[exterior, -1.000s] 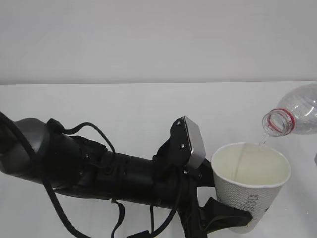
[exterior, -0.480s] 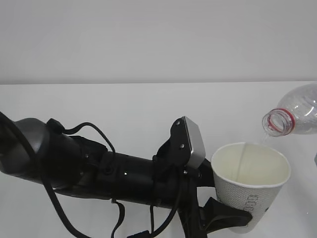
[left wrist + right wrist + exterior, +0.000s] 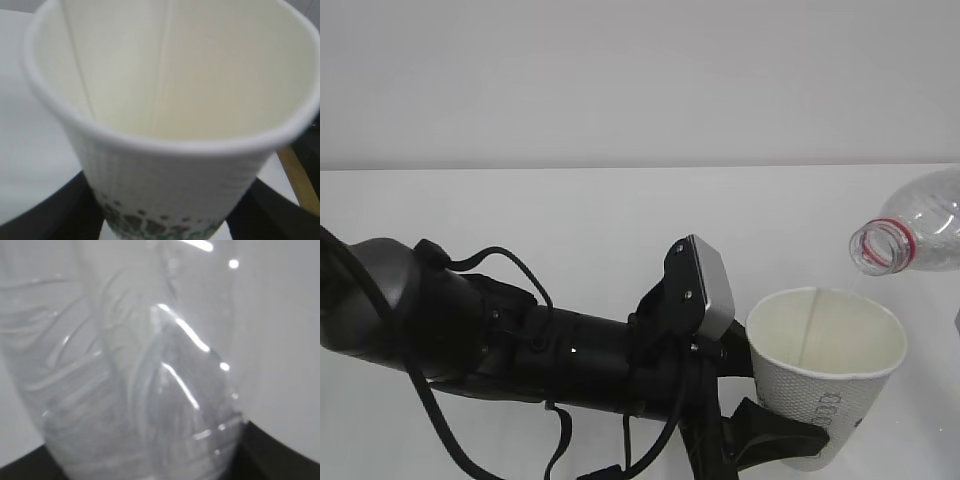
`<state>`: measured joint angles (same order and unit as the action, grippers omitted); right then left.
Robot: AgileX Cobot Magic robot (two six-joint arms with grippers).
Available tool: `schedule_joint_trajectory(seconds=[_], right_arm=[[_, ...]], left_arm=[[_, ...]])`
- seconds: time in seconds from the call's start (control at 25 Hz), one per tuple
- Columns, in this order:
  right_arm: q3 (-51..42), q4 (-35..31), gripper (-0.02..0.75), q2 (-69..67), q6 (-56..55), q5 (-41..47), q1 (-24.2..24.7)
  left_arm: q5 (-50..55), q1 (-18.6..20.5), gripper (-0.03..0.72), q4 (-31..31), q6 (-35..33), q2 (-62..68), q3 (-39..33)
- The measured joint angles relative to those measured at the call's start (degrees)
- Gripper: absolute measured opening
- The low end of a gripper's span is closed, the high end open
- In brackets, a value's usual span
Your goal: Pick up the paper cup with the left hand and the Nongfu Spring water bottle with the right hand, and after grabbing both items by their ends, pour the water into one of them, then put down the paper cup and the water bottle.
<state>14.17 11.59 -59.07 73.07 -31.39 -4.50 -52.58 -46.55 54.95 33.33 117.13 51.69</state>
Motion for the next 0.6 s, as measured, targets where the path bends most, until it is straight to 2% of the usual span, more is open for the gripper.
schedule_joint_trajectory(seconds=[0.6], right_arm=[[0.0, 0.0, 0.422, 0.0, 0.0, 0.0, 0.0]], left_arm=[[0.0, 0.0, 0.499, 0.0, 0.0, 0.0, 0.0]])
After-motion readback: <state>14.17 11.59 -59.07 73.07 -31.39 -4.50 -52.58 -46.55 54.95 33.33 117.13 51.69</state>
